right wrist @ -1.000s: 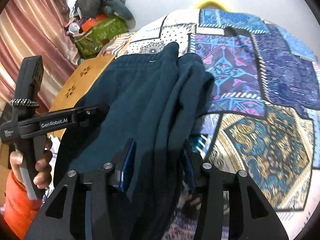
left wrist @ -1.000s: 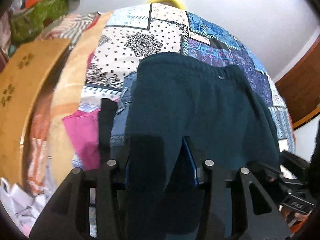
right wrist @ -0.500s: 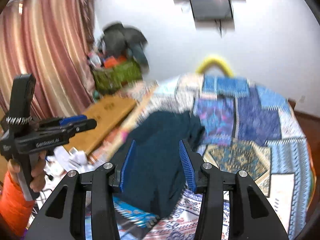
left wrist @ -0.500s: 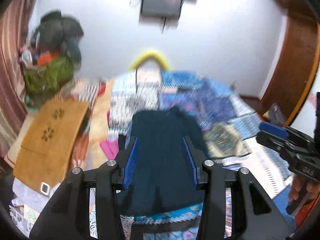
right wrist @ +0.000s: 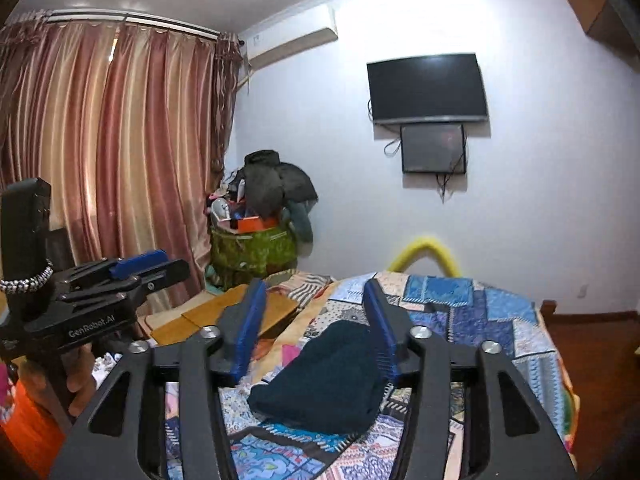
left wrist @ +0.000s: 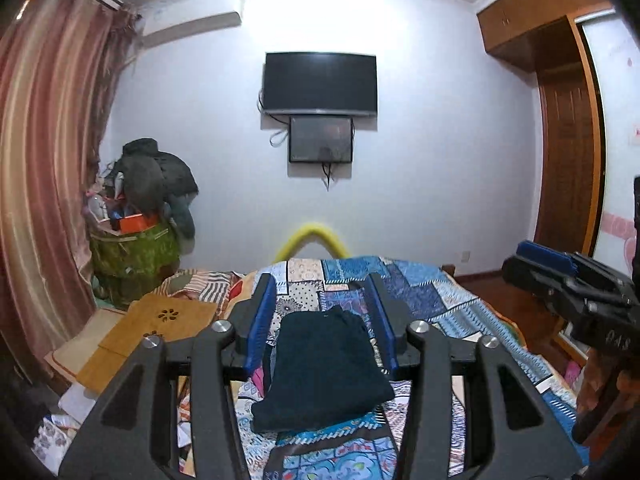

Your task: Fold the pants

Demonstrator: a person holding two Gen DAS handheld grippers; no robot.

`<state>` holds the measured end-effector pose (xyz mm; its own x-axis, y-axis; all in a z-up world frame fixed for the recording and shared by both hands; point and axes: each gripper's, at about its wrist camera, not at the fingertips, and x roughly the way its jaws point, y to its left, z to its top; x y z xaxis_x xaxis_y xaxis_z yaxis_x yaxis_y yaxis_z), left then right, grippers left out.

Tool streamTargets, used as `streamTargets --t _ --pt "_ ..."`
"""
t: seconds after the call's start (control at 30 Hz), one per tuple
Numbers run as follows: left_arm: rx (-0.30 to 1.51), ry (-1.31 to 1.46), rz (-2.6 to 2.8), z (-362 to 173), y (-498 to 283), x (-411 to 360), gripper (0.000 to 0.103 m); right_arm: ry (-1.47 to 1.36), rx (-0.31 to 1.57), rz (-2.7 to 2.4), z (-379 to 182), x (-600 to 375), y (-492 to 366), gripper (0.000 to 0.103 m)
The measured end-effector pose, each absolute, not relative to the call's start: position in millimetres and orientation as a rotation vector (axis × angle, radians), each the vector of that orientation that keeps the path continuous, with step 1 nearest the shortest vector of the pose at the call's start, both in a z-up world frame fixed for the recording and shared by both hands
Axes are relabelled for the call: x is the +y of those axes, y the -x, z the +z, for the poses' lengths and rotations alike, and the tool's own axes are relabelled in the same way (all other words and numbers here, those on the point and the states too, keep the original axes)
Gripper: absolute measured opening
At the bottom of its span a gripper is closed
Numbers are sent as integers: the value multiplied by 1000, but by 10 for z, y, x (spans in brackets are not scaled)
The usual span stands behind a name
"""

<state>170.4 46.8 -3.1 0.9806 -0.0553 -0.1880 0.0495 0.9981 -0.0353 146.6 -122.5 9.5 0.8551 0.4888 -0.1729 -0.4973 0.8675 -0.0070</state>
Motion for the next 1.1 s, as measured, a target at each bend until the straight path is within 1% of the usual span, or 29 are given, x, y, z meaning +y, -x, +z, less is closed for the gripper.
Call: streamTargets --t 0.03,0.07,0.13,0.17,0.2,0.23,0.27,0.3,0.37,0.4,0.7,1.1 --pt "184 43 -53 -27 -1618 470 63 57 158 504 96 -1217 -1391 61" --pt "176 50 -49 -17 -1544 478 66 62 153 494 89 -1213 -1355 67" --pt "165 54 -36 -21 -1435 472 75 68 145 475 83 -1205 -1285 72" --pt "165 58 -36 -22 -1401 473 78 62 140 464 78 -1209 -1284 76" --pt "162 66 -37 -22 -1346 484 87 56 140 458 77 -1243 -1292 80" --pt "161 71 -36 -24 -1316 496 93 44 140 453 82 -1255 -1280 87" --pt "161 74 -30 -30 -1283 504 95 35 139 451 85 -1263 -1272 90" --pt "159 69 -22 -34 -1263 501 96 28 139 448 79 -1279 -1263 92" --pt "157 58 -9 -40 -1202 493 98 19 143 438 78 -1291 -1263 102" --pt "157 56 -7 -46 -1172 489 102 19 143 433 76 -1284 -1262 103" --pt "146 55 -1 -94 -1024 474 103 11 159 429 6 -1294 -1208 103" --pt "154 48 -6 -113 -1035 412 103 13 170 426 -71 -1327 -1157 103"
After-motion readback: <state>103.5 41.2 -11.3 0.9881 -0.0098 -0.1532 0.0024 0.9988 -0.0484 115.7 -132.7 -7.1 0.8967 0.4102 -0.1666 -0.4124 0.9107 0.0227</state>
